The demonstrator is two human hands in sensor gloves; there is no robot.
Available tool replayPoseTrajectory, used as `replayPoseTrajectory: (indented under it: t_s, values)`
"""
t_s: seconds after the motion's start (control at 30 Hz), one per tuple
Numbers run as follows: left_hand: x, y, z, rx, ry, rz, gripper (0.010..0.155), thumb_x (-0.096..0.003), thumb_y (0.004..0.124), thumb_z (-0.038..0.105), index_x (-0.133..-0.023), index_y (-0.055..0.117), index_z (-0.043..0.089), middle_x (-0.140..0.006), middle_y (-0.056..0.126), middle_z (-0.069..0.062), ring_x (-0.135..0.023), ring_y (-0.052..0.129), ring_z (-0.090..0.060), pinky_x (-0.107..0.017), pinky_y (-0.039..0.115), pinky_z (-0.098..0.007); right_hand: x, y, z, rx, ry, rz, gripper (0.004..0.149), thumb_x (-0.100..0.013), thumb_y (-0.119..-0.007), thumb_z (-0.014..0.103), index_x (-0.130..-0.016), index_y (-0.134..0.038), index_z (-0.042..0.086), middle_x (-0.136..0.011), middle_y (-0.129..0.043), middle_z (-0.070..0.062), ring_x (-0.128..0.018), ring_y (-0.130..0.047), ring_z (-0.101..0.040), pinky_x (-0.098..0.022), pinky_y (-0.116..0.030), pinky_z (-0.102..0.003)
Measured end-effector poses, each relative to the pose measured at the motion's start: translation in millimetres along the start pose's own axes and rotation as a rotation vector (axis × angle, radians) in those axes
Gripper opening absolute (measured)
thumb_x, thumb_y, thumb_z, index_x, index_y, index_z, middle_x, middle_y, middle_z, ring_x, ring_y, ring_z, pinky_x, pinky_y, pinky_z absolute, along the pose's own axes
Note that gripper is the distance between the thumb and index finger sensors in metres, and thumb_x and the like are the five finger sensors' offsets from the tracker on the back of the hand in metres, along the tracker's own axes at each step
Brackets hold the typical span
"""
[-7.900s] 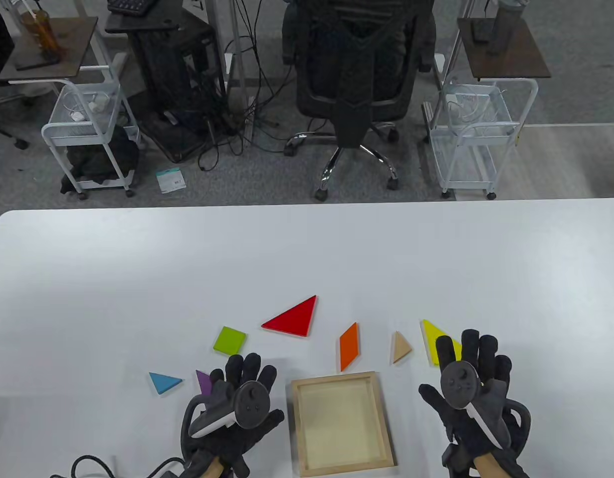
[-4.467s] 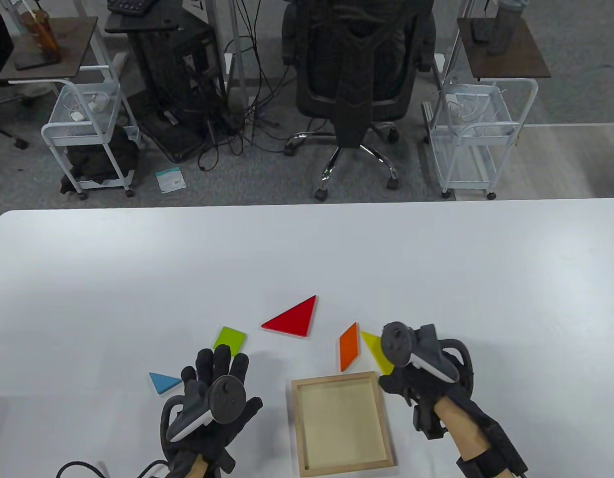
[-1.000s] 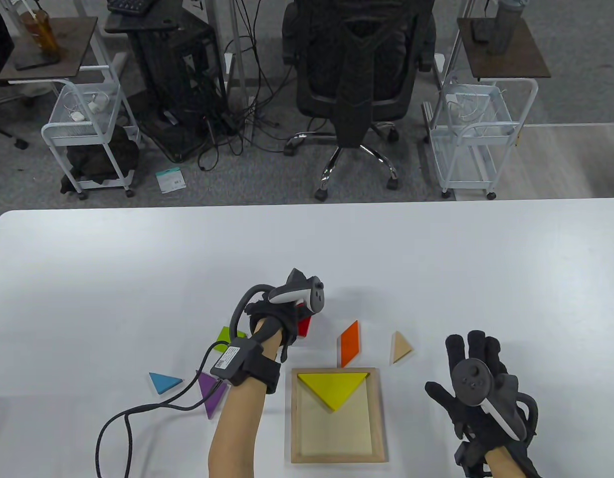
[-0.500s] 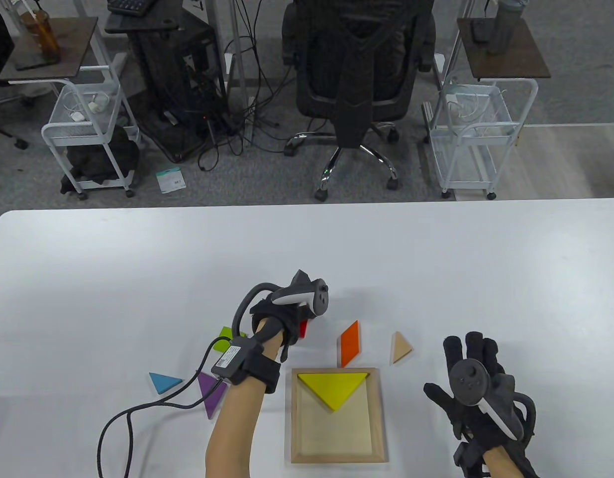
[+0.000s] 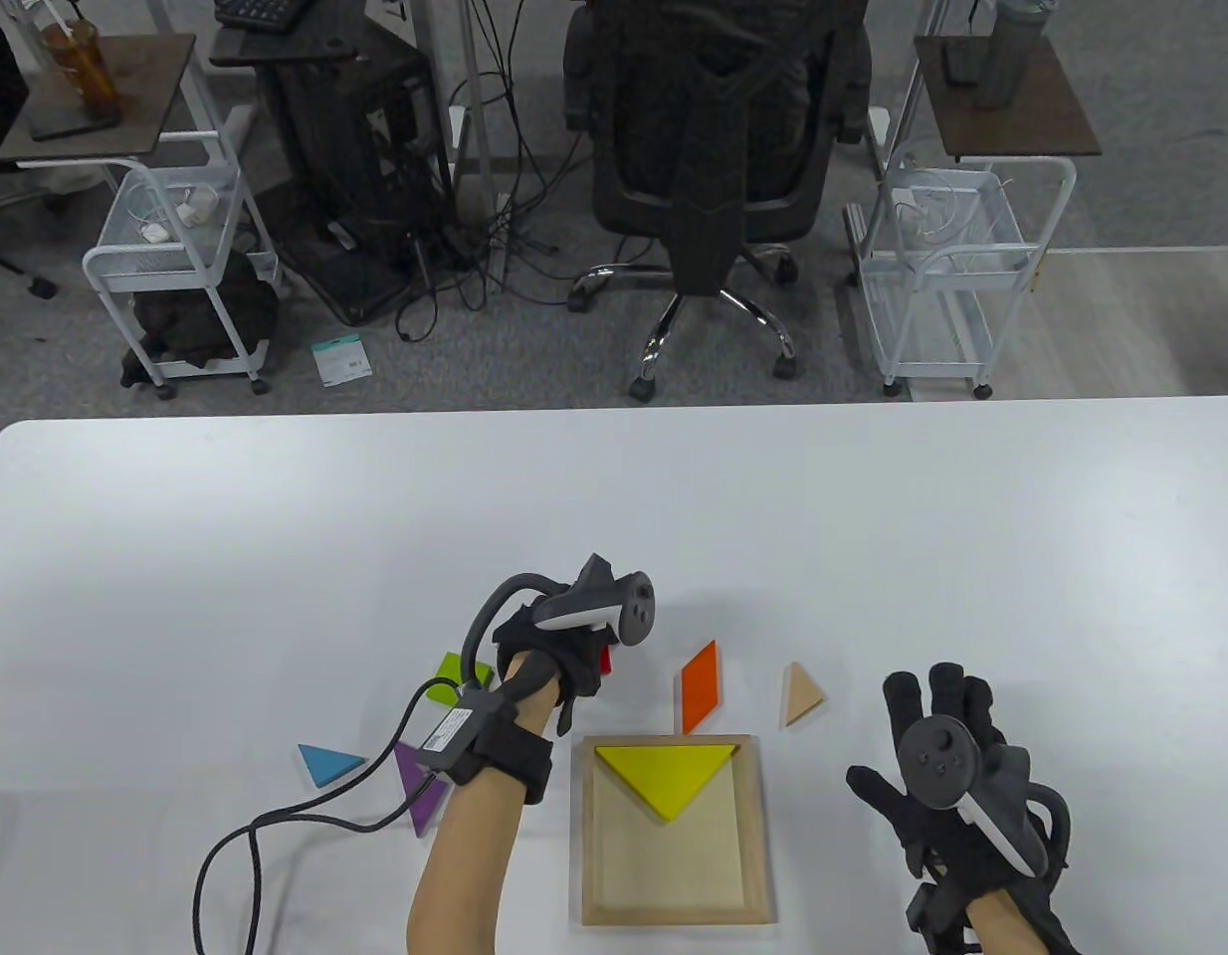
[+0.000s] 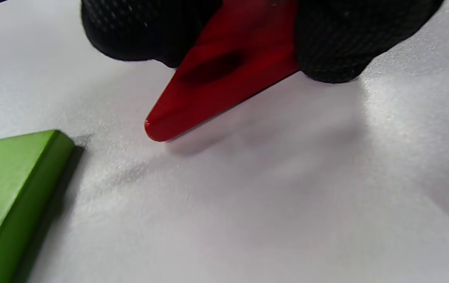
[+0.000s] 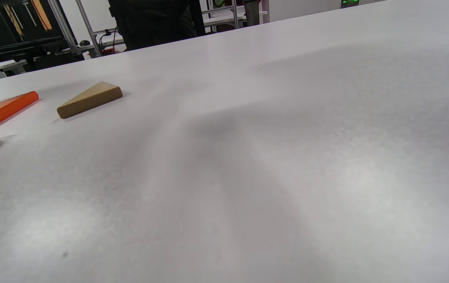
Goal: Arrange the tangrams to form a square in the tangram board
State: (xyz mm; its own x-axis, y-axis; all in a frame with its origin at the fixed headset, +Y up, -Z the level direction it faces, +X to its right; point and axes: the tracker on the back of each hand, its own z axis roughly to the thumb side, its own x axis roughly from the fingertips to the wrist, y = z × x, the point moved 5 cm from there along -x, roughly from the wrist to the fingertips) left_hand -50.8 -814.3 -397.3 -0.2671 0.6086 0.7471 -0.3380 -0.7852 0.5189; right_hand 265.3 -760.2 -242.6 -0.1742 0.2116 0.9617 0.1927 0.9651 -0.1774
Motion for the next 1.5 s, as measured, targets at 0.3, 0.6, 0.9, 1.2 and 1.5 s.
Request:
replayPoseTrajectory:
  t_s: [0.3,0.6,0.9,1.2,1.5]
  values:
    - [59,1,3,0.308,0.005,0.147,0.070,-0.0460,0.080,0.050,-0.103,0.041,0.039,-0.095,0.060,-0.035,-0.065,0.092,-0.042,-0.035,0.092,-0.027,0,-1,2,-0.004,0.014,0.007,0.088,-0.031,-0.055,0.067,-0.094,0.004,0.048,-0.099,0.025,0.008,-0.100,0.015,-0.024,-0.084,-0.020,-0.048]
    - [129,26,45,0.600,0.044,0.262,0.071,-0.0495,0.076,0.050,-0.106,0.037,0.031,-0.091,0.063,-0.039,-0.062,0.093,-0.041,-0.035,0.093,-0.027,6,2,9,0.005,0.048,-0.022,0.088,-0.032,-0.055,0.068,-0.094,0.004,0.047,-0.099,0.024,0.008,-0.100,0.014,-0.024,-0.083,-0.021,-0.048]
    - [147,52,84,0.414,-0.029,0.201,0.071,-0.0506,0.075,0.051,-0.107,0.037,0.029,-0.090,0.065,-0.039,-0.058,0.095,-0.038,-0.035,0.094,-0.024,10,4,14,0.015,0.072,-0.043,0.089,-0.030,-0.055,0.068,-0.094,0.004,0.047,-0.099,0.024,0.007,-0.100,0.013,-0.025,-0.083,-0.022,-0.048]
    - [142,57,101,0.191,-0.114,0.148,0.070,-0.0515,0.073,0.053,-0.107,0.037,0.029,-0.088,0.068,-0.038,-0.057,0.097,-0.034,-0.033,0.094,-0.021,13,5,19,0.023,0.090,-0.057,0.089,-0.030,-0.055,0.068,-0.094,0.004,0.047,-0.099,0.023,0.006,-0.100,0.012,-0.025,-0.083,-0.023,-0.048]
    - [134,58,113,-0.004,-0.195,0.052,0.069,-0.0527,0.071,0.053,-0.108,0.039,0.027,-0.088,0.073,-0.035,-0.056,0.097,-0.035,-0.031,0.092,-0.020,12,4,17,0.032,0.081,-0.063,0.088,-0.032,-0.054,0.067,-0.094,0.004,0.046,-0.100,0.022,0.006,-0.100,0.011,-0.026,-0.083,-0.024,-0.048]
